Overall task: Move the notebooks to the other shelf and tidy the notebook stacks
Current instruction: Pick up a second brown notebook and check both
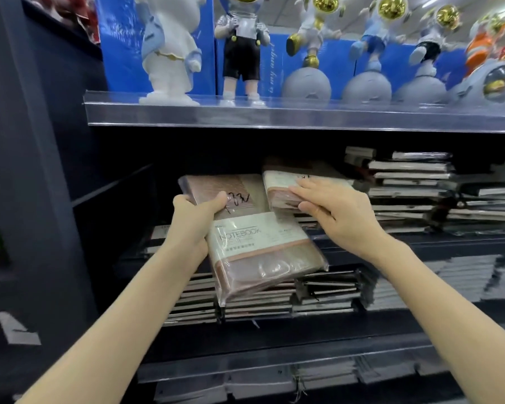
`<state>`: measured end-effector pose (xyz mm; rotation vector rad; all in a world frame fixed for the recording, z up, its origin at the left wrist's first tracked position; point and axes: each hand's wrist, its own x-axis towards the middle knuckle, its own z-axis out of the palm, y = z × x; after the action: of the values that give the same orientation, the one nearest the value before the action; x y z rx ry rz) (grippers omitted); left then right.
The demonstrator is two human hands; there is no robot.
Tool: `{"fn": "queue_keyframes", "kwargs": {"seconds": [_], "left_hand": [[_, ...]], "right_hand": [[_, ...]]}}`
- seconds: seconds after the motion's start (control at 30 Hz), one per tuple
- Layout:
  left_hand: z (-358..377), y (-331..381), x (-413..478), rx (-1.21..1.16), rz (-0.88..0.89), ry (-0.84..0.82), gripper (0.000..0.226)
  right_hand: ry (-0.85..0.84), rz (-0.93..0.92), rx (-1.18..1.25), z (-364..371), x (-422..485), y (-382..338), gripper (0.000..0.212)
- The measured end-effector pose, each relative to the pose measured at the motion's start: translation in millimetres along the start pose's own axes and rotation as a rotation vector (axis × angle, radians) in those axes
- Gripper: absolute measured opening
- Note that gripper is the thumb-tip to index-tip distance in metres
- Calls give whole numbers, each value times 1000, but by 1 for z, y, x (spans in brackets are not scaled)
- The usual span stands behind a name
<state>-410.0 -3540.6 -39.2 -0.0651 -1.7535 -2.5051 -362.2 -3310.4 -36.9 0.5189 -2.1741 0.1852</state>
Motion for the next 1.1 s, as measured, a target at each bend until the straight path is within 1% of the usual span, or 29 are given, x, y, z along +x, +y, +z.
{"fn": "queue_keyframes", "kwargs": {"seconds": [0.07, 0.13, 0.17, 0.27, 0.3, 0.33, 0.37, 0.4, 0.43, 0.47, 0.5, 0.53, 0.57, 0.6, 0.63, 0.67, 0.7, 0.73, 0.77, 0.8, 0.87, 0.97, 1.03, 1.1], "left_hand": [[2, -4, 10, -46, -53, 5, 57], [6, -5, 15, -59, -46, 13, 63], [8, -5, 15, -41, -30, 29, 70], [11, -6, 6, 24, -29, 32, 108], [8, -7, 2, 13, -52, -7, 121], [4, -8, -1, -7, -73, -53, 128], [0, -10, -4, -26, -80, -88, 128], [-4, -13, -8, -38, -70, -113, 121], [-8, -16, -11, -36, -45, -128, 111], [-11, -19, -16, -23, -13, -131, 100], [-14, -23, -21, -9, 20, -128, 88], [-18, -26, -28, 5, 53, -133, 77], [-22, -30, -35, 14, 89, -151, 70], [-26, -33, -43, 27, 125, -175, 66], [-29, -36, -50, 45, 167, -204, 64], [-30, -40, -56, 68, 217, -236, 65], [-31, -44, -60, 91, 270, -271, 68], [-31, -48, -63, 114, 315, -299, 69], [-30, -49, -66, 136, 355, -324, 70], [-29, -49, -66, 153, 392, -345, 71], [-25, -40, -61, 170, 461, -406, 75], [-22, -11, -46, 219, 574, -494, 81], [-24, 12, -34, 248, 633, -520, 81], [-31, 31, -20, 269, 667, -538, 81]], "right_hand": [[33, -63, 13, -4, -8, -11, 40], [30, -171, 16, -7, -17, -23, 42], [22, -237, 9, -7, -21, -29, 42], [-47, -377, 3, -7, -26, -39, 44], [-85, -401, 3, -6, -27, -42, 45], [-126, -428, -2, -4, -28, -43, 45], [-177, -455, 5, -2, -31, -45, 45], [-219, -460, 43, -1, -34, -46, 44], [-260, -419, 134, -1, -39, -47, 43], [-294, -313, 282, -3, -44, -49, 42], [-284, -154, 437, -7, -49, -49, 42], [-210, 25, 537, -10, -53, -47, 45], [-123, 213, 564, -10, -57, -42, 52], [-82, 406, 566, -11, -59, -41, 65], [-112, 568, 612, -10, -60, -40, 79], [-178, 675, 728, -5, -61, -40, 85], [-237, 730, 880, 1, -62, -39, 80], [-273, 769, 1013, 5, -62, -41, 66], [-264, 784, 1095, 6, -62, -44, 53], [-217, 777, 1127, 5, -61, -45, 45], [-91, 720, 1171, 0, -56, -44, 45], [76, 625, 1272, -4, -41, -44, 61], [153, 565, 1300, 1, -25, -48, 55], [189, 522, 1323, 7, -6, -56, 47]]}}
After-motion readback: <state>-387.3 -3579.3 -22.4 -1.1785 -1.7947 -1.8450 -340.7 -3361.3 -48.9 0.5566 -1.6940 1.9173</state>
